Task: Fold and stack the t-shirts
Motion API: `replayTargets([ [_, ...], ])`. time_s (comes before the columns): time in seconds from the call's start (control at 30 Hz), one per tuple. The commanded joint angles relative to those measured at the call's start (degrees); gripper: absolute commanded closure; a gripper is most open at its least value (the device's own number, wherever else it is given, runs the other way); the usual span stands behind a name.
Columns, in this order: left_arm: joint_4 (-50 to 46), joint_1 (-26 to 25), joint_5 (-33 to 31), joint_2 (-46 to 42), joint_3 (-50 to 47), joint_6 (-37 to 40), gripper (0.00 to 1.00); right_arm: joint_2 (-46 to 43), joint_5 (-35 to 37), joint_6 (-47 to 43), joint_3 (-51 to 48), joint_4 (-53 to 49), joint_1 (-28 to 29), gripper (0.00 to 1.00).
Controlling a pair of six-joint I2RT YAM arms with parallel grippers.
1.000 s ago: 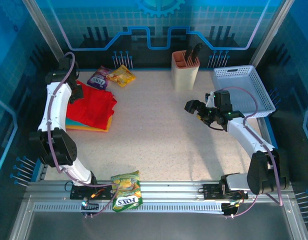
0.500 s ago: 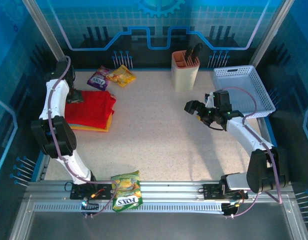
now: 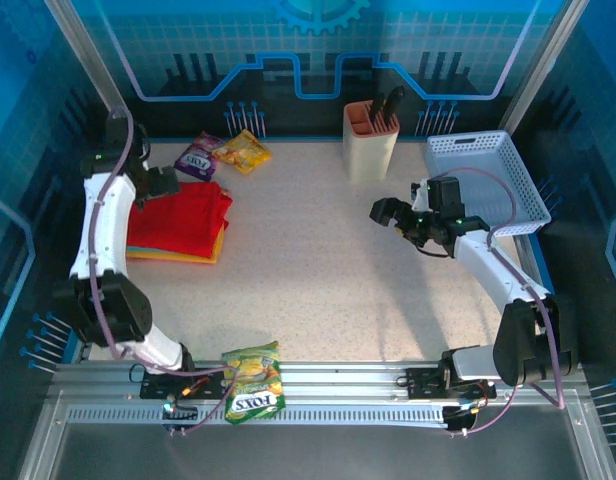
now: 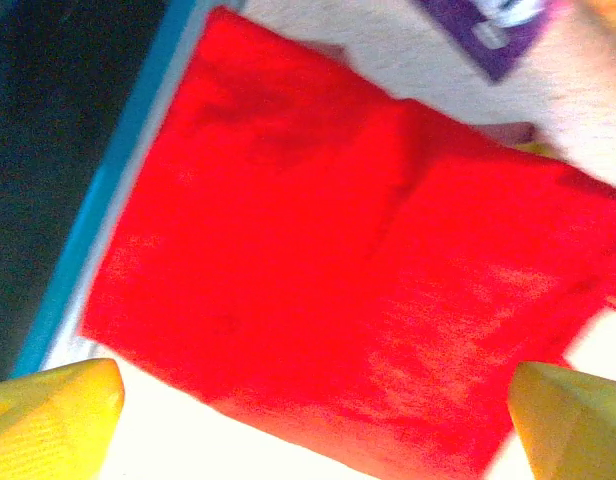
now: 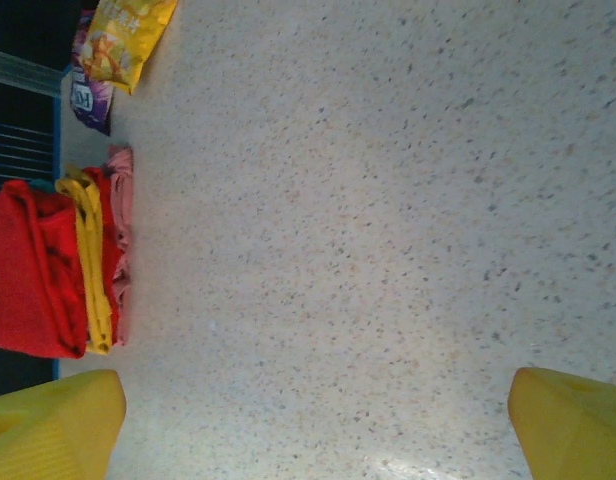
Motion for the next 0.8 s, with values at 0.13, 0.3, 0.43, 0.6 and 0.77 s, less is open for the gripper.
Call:
replayTargets([
  [0.13, 21.68, -0.76, 3.71, -7.15, -16.55, -2.02, 0.01, -4.3, 14.4, -11.73, 1.28, -6.22, -0.87, 0.0],
  [0.3, 40.79, -0.63, 7.39, -11.83, -30.96, -3.45, 0.01, -7.27, 22.47, -17.15, -2.5, -3.32, -0.93, 0.0],
  [0.43, 55.46, -1.2, 7.8, -16.53, -44.97, -9.38, 0.01, -9.16, 24.45, -18.87, -6.12, -0.44, -1.26, 0.0],
  [0.6, 65.19, -3.51, 5.13, -16.17, -54.39, -3.72, 0.01, -9.93, 25.4, -20.81, -9.49, 2.81, -2.02, 0.0],
  [0.77, 74.62, -5.81, 2.76, -14.54, -60.77, -2.63, 0.01, -9.21, 27.1, -21.75, -12.26, 5.32, -2.76, 0.0],
])
